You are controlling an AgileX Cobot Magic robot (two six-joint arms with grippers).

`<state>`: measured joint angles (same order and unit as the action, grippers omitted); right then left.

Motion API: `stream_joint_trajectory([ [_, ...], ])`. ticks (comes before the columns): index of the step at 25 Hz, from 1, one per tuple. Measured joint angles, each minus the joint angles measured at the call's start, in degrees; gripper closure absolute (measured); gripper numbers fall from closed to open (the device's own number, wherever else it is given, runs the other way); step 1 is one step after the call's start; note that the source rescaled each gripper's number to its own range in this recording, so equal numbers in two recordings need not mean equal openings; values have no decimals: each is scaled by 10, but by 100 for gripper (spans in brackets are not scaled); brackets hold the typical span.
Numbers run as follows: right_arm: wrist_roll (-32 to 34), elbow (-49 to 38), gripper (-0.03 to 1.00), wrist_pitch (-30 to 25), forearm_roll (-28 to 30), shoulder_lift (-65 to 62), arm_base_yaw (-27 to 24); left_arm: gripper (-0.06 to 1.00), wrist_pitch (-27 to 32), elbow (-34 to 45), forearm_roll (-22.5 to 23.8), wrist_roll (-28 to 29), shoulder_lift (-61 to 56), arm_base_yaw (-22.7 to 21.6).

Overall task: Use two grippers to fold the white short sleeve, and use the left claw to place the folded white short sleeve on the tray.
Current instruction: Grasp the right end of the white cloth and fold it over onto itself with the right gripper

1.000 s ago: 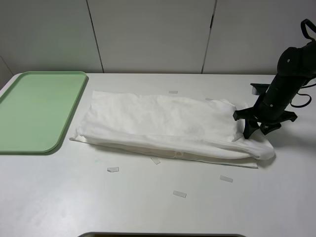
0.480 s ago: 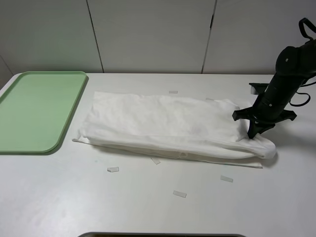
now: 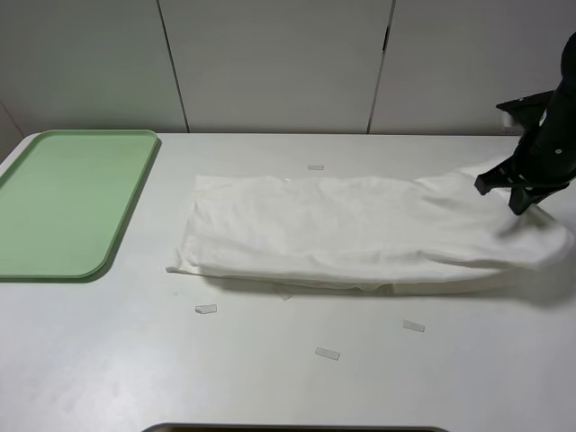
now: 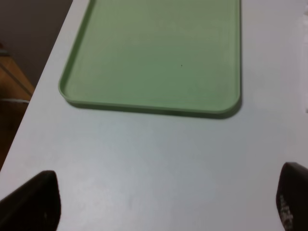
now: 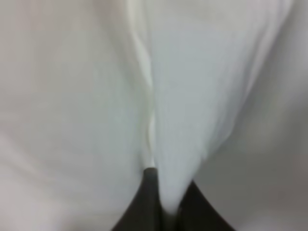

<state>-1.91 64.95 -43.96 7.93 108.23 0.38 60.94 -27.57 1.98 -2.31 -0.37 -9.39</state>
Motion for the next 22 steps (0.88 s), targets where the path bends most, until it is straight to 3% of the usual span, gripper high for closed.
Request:
stream_joint_trajectory([
  [4, 1, 0, 97, -28, 52, -53, -9, 7, 0, 0, 1, 0, 0, 0],
  [8, 1, 16, 97, -92, 110, -89, -22, 7, 0, 0, 1, 0, 0, 0],
  [15, -1, 90, 97, -142, 129, -91, -53, 7, 0, 0, 1, 0, 0, 0],
  [18, -34, 140, 97, -178, 135, -90, -76, 7, 0, 0, 1, 0, 0, 0],
  [22, -42, 147, 97, -185, 125, -90, -79, 7, 0, 0, 1, 0, 0, 0],
])
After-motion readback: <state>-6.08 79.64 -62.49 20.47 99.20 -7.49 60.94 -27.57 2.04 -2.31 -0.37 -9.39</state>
